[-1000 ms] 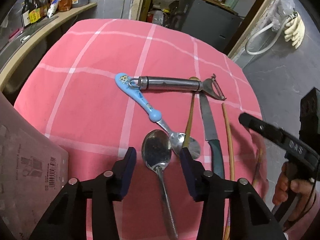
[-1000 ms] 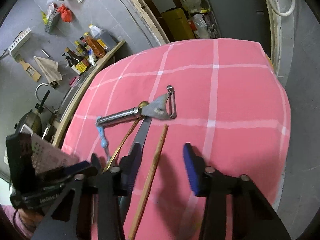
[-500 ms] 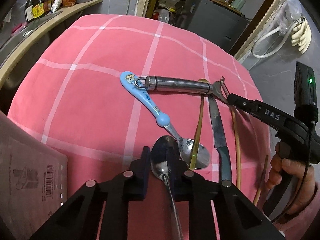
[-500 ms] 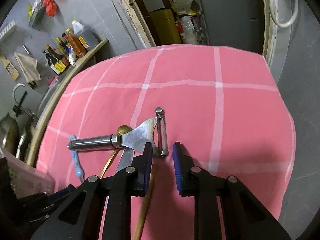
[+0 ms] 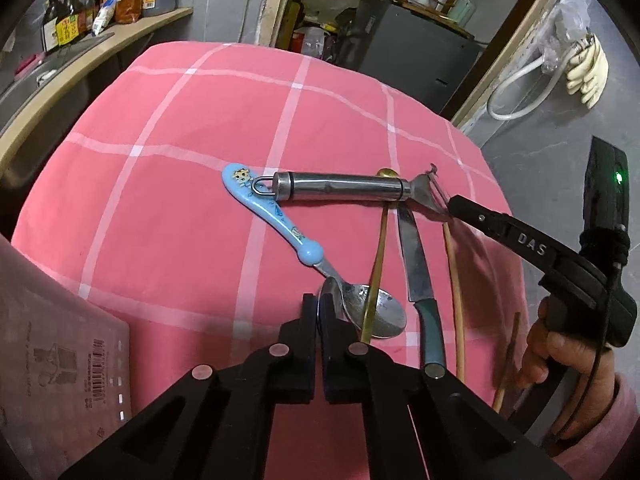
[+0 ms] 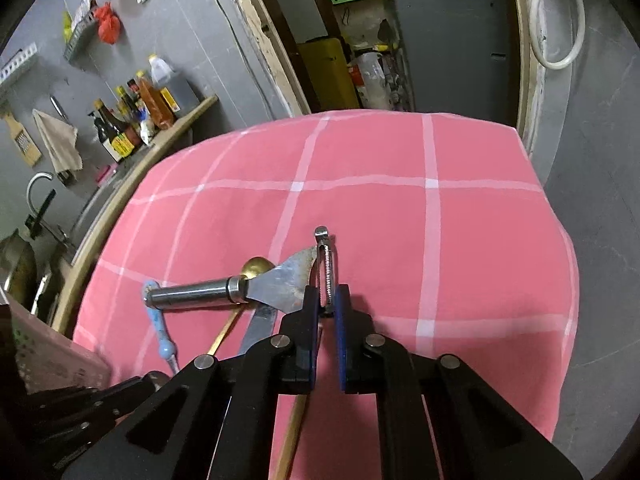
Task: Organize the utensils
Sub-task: 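Close the left tool on a steel spoon while the right grasps the steel peeler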
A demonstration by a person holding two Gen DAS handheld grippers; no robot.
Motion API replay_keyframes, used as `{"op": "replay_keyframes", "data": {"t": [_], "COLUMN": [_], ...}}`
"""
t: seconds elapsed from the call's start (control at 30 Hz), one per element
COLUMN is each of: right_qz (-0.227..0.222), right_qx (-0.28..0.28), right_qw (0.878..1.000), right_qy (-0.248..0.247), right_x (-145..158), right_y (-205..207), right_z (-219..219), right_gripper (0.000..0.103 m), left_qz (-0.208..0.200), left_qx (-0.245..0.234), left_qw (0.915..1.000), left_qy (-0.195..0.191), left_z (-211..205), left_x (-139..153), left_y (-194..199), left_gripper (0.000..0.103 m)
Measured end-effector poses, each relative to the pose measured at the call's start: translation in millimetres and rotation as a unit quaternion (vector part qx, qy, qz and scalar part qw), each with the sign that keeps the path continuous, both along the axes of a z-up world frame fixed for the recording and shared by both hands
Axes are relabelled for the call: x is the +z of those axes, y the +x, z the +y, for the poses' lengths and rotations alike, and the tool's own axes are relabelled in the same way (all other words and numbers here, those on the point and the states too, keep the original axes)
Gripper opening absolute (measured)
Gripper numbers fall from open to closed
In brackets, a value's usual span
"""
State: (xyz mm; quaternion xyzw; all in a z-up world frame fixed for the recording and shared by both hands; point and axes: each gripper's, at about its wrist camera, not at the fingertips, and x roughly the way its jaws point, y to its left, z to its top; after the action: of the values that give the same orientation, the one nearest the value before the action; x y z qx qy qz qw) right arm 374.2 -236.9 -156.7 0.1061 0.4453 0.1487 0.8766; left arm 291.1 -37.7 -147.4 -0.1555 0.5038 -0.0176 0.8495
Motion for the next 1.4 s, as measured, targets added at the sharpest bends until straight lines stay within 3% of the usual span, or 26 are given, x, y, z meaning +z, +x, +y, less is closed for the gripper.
{"op": "replay_keyframes", "data": {"t": [0.23,0.83,0.93,1.13,1.17,1.27,1.4], "right_qz": [-0.017,-0.092,-0.075,0.016,0.028,0.063,0.079], "right_qx": [-0.017,-0.006,0.005,-0.010,-0.013,-0.020,-0.036], "right_qw": [1.000,0.995,0.997,0.999,0.999,0.997,0.993], "right_qy": [0.019,0.030,0.034,0.035,0.037,0.047,0.076], "right_x": [9,75,68,20,12,-10,-26], "right_y": [-12,-29,-27,-19,-18,-13,-11], "right_z": [-16,-25,-21,-24,-24,-25,-26], "right_gripper": [0.007,0.000,0.000,0.003,0.007,0.035,0.035], "left_qz": [-0.011,-0.085,-0.086,-0.059,-0.054,-0.048,-0.044], "left_qx": [-0.003,0.008,0.008,0.008,0.011,0.017,0.020], "left_qw": [0.9997,0.9963,0.9963,0.9982,0.9985,0.9987,0.9988], "left_qy": [-0.019,-0.004,-0.004,0.003,0.000,-0.001,0.002], "left_z": [3,4,4,2,3,4,5], "left_x": [5,55,58,46,43,39,37], "left_y": [-7,-11,-8,-3,-2,-1,-1], "left_gripper": [0.002,0.002,0.002,0.002,0.002,0.002,0.002]}}
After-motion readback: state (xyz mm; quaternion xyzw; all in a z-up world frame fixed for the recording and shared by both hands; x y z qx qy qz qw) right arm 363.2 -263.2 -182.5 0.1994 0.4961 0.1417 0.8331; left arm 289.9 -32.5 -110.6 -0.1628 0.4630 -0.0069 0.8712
